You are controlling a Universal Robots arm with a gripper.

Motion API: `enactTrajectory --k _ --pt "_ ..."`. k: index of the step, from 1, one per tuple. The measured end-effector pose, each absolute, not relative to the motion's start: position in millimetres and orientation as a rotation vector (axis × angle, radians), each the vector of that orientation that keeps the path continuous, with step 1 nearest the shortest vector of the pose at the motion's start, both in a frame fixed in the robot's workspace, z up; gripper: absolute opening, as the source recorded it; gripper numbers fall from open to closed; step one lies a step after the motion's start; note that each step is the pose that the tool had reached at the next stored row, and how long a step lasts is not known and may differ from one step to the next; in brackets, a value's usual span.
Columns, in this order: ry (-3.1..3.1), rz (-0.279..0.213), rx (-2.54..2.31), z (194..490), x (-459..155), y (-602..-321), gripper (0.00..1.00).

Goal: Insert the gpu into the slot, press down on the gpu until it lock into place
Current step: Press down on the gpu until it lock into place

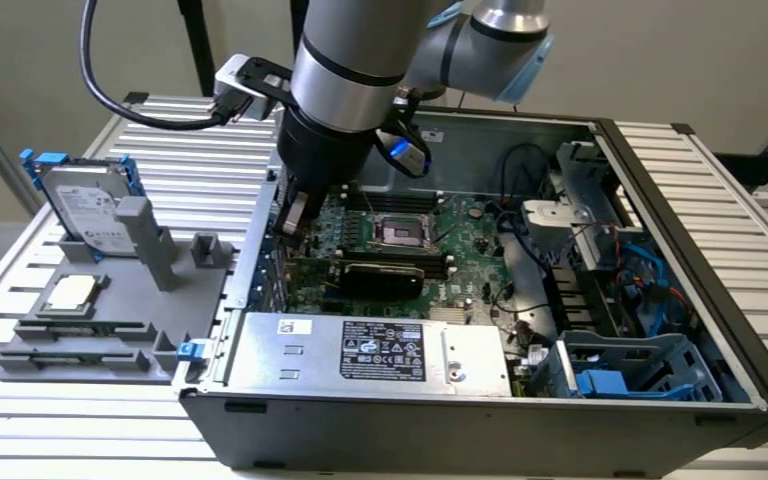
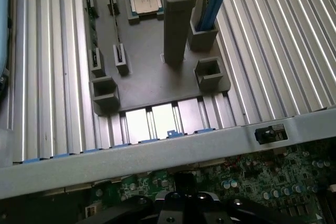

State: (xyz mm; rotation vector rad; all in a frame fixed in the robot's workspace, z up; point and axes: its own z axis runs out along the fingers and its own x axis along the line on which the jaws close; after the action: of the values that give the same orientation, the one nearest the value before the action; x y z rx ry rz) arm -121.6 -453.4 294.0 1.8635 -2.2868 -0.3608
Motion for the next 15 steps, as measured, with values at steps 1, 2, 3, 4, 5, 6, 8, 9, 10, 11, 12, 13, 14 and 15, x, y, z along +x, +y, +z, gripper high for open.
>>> enactTrajectory --k 1,2,3,4,5,6,8,9,10,11,12,13,14,15 --pt "-2.286 -0.362 1.863 294.1 -121.6 -453.4 0.11" --pt "-2.285 -0.362 1.862 294.1 -121.6 -453.4 0.11" --pt "-2.285 -0.363 1.861 294.2 -121.5 -453.3 0.11" --pt "-2.284 -0.364 1.861 294.2 -121.5 -453.3 0.11" --pt "-2.283 -0.365 1.86 294.2 -121.5 -453.3 0.11" --pt "-2.282 -0.365 1.859 294.3 -121.5 -453.3 0.11" --pt "-2.281 -0.366 1.858 294.3 -121.5 -453.3 0.11" --pt "-2.281 -0.366 1.858 294.3 -121.5 -453.3 0.11" --pt "-2.28 -0.366 1.857 294.3 -121.5 -453.4 0.11" --pt "-2.28 -0.367 1.856 294.4 -121.5 -453.4 0.11" --pt "-2.279 -0.367 1.856 294.4 -121.5 -453.4 0.11" --pt "-2.279 -0.368 1.855 294.6 -121.5 -453.4 0.11" --pt "-2.278 -0.369 1.854 294.9 -121.5 -453.3 0.11" --pt "-2.277 -0.37 1.853 295.2 -121.7 -453.3 0.11"
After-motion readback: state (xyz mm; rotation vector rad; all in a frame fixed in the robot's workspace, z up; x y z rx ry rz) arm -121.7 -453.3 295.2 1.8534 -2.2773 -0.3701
